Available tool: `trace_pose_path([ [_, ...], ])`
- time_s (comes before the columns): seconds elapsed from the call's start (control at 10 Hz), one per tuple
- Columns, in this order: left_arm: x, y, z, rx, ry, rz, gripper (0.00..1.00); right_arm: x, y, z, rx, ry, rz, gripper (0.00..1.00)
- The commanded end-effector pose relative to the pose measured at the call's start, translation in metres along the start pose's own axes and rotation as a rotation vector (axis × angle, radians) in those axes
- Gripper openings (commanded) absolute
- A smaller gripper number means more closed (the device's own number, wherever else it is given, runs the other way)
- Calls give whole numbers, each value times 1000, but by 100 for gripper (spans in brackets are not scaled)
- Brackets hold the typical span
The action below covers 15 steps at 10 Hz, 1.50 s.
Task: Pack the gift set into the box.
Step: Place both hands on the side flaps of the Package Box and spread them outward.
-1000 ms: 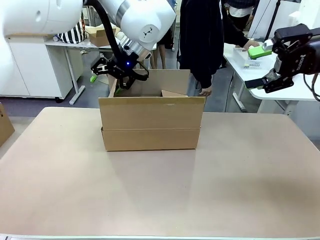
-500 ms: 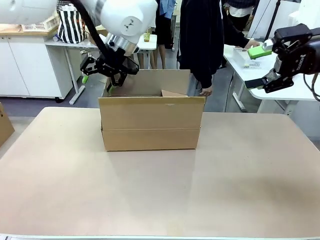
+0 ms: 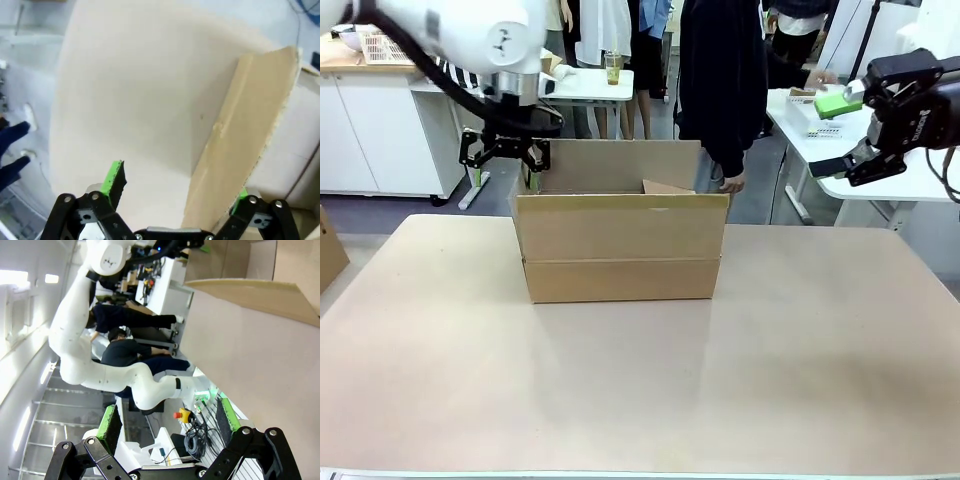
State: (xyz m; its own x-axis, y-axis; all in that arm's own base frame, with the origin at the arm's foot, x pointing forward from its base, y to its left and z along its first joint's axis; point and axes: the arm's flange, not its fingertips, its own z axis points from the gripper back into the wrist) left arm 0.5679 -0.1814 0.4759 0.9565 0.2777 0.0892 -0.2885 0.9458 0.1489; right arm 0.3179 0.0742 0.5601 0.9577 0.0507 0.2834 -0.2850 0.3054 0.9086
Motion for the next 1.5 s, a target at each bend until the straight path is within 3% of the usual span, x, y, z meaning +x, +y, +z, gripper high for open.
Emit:
trace_pose_path([
  [0.0,-14,31,-12,-91,27,-10,100,2,0,-2,28,-11,26,100],
  [0.3,-12,55,-29,-388,40,-126,100,2,0,-2,28,-11,26,100],
  [0.5,-9,74,-42,-518,75,-144,100,2,0,-2,28,-11,26,100],
  [0.9,-14,105,-57,-569,115,-103,100,2,0,-2,28,-11,26,100],
  [1.2,-16,112,-70,-719,118,-168,100,2,0,-2,28,-11,26,100],
  [1.3,-10,105,-61,-583,113,-103,100,2,0,-2,28,-11,26,100],
  [1.4,-10,105,-61,-583,113,-103,100,2,0,-2,28,-11,26,100],
])
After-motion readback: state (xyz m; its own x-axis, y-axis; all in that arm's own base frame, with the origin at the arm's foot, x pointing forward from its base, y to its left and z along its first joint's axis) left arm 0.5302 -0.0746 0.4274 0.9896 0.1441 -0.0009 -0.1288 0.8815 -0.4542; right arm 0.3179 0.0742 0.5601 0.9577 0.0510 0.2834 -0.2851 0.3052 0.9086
